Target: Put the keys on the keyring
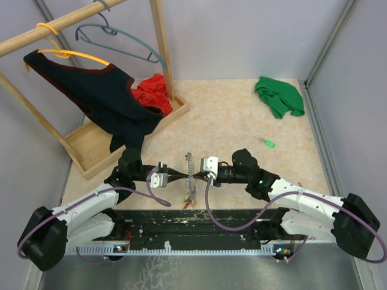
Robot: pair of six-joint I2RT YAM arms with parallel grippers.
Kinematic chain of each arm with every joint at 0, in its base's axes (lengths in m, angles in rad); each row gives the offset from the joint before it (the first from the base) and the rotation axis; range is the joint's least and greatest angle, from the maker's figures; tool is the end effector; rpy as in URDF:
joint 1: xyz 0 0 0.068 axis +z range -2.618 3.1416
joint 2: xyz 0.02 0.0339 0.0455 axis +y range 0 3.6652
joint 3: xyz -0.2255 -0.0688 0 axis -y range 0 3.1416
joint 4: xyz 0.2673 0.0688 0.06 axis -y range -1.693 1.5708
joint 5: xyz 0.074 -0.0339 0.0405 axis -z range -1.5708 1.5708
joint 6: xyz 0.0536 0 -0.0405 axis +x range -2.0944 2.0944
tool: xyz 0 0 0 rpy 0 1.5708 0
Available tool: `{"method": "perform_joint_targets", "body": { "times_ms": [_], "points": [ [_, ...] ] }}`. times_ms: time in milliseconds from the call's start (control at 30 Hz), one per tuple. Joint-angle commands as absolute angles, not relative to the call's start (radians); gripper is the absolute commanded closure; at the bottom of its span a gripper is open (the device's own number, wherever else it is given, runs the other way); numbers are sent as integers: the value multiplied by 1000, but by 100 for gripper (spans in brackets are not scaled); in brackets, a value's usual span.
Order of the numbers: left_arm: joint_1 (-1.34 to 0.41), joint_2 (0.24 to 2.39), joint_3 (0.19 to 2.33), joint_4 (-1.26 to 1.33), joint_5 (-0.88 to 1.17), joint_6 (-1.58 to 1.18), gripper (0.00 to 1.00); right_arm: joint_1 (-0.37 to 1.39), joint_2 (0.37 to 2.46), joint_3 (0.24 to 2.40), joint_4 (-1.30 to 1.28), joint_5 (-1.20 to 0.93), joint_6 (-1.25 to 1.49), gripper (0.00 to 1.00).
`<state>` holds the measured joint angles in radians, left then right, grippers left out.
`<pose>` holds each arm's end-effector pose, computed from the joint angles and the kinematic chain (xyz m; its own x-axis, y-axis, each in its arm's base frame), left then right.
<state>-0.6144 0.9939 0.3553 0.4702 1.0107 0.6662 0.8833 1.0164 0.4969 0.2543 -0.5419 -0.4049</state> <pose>0.1768 -0.1803 0.1742 0.5034 0.0467 -0.8628 0.8620 -0.0970 0.4976 0.1556 0.2330 0.1932 0.2324 -0.2488 -0.9403 -0.9644 0.0664 -0.2559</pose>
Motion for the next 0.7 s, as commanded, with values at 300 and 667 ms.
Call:
{"method": "perform_joint_targets", "body": {
  "times_ms": [300,667],
  "points": [
    [-612,1012,406,495,1081,645,100,903,1000,499,337,-569,-424,100],
    [-623,1023,410,501,1081,631,100,925,1006,499,363,-585,-443,100]
  ]
}}
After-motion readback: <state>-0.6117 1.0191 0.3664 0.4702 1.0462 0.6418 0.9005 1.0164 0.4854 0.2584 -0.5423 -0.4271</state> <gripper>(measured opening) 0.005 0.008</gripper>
